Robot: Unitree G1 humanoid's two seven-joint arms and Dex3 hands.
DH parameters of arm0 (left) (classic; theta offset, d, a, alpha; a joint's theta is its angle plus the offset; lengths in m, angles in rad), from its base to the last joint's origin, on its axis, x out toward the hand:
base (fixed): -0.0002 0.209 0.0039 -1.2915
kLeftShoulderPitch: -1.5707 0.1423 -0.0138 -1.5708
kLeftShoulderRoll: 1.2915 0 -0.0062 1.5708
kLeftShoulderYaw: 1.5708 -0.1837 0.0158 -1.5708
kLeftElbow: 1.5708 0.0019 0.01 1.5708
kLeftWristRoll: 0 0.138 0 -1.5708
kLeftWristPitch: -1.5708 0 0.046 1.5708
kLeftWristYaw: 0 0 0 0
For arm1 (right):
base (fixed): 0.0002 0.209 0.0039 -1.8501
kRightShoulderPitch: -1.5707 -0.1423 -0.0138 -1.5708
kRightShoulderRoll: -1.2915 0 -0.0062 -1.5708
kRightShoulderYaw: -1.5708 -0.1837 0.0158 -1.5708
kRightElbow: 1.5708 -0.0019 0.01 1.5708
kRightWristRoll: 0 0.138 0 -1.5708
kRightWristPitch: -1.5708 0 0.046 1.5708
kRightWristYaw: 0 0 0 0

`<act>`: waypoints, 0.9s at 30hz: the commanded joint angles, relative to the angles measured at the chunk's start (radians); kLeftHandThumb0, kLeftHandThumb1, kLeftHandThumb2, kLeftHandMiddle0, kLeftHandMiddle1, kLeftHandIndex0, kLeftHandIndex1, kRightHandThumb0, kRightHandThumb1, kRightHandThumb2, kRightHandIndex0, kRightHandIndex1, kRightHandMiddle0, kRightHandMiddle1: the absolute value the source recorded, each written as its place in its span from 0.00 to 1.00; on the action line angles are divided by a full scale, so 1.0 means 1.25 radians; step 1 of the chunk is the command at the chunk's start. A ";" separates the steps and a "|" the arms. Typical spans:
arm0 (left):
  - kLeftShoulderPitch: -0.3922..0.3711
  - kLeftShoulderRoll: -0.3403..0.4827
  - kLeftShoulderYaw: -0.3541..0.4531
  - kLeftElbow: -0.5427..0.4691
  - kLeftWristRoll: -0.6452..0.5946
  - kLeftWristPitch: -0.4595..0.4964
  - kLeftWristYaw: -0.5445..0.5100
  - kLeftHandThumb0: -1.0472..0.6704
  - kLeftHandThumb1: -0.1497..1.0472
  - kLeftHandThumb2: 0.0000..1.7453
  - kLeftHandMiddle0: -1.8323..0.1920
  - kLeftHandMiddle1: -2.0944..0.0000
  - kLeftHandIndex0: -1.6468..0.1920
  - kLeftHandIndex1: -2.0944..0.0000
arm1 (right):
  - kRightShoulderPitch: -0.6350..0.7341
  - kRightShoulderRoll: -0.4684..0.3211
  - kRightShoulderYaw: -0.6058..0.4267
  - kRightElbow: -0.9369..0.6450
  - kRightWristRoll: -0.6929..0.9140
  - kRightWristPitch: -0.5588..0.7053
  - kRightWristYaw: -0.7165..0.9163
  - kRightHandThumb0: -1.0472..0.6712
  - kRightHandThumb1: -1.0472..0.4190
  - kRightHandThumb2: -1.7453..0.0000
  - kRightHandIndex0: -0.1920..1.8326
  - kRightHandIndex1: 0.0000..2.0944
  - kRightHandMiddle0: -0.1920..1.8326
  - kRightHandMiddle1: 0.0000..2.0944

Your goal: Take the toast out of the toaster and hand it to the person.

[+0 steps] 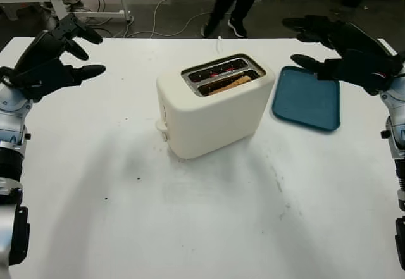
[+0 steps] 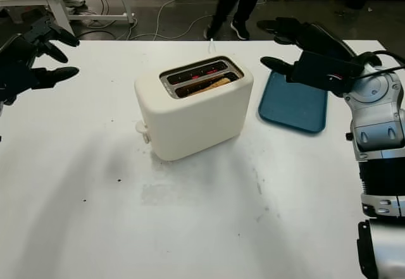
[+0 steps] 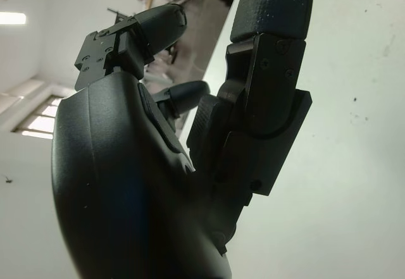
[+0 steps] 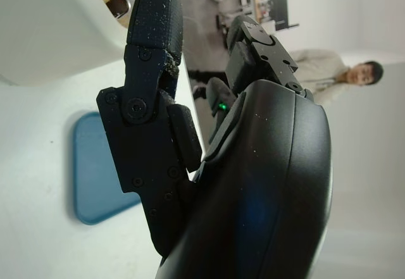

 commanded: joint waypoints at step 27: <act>0.001 -0.004 0.002 -0.002 0.005 -0.011 0.013 0.00 0.89 0.16 0.91 0.19 0.90 0.32 | -0.005 -0.003 -0.005 -0.011 -0.001 -0.006 -0.007 0.12 0.09 0.70 0.10 0.31 0.25 0.00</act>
